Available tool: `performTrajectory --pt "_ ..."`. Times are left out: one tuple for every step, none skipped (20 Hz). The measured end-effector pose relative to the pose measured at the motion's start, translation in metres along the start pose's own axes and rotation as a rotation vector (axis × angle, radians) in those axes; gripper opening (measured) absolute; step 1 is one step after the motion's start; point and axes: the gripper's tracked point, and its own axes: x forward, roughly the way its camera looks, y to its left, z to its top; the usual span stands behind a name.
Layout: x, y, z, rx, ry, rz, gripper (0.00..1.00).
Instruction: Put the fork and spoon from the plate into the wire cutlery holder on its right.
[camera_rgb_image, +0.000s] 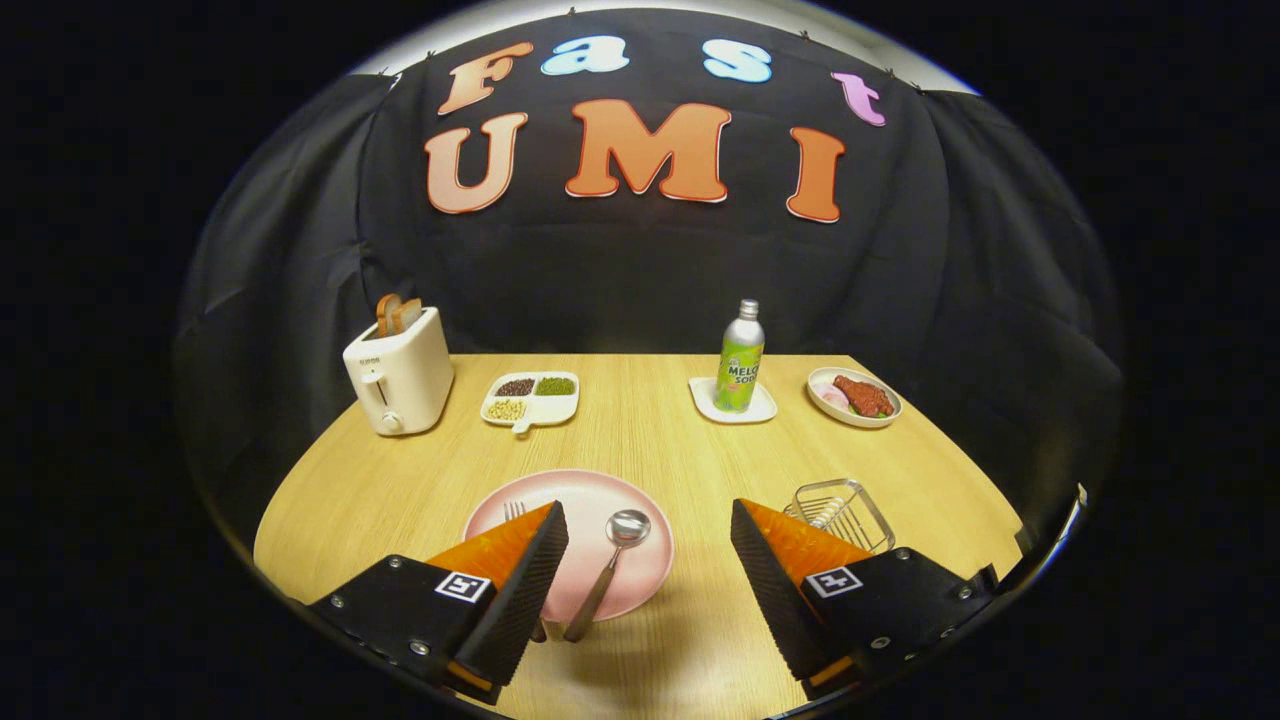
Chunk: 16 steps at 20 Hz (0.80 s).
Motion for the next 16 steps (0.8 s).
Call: performTrajectory --pt "0.003 0.003 -0.004 -0.001 0.012 0.003 0.99" --pt "0.007 0.007 -0.007 -0.005 0.021 0.005 0.98" --pt "0.01 0.01 -0.011 -0.013 0.031 0.004 0.99" --pt "0.012 0.013 -0.014 -0.021 0.042 0.005 0.98" --pt "0.014 0.017 -0.018 -0.028 0.05 0.007 0.98" --pt "0.016 0.021 -0.02 -0.035 0.057 0.01 0.98" --pt "0.019 0.024 -0.023 -0.044 0.066 0.012 0.98" --pt "0.022 0.028 -0.027 -0.053 0.075 0.015 0.95" --pt "0.025 0.031 -0.032 -0.062 0.088 0.017 0.93" --pt "0.028 0.035 -0.037 -0.07 0.1 0.019 0.9" --pt "0.03 0.037 -0.042 -0.078 0.115 0.023 0.88" --pt "0.033 0.041 -0.046 -0.085 0.129 0.03 0.84" --pt "0.036 0.045 -0.053 -0.09 0.145 0.036 0.81" --pt "0.038 0.047 -0.055 -0.094 0.156 0.042 0.76" --pt "0.041 0.049 -0.06 -0.094 0.166 0.045 0.74" --pt "0.043 0.049 -0.064 -0.089 0.176 0.038 0.67"
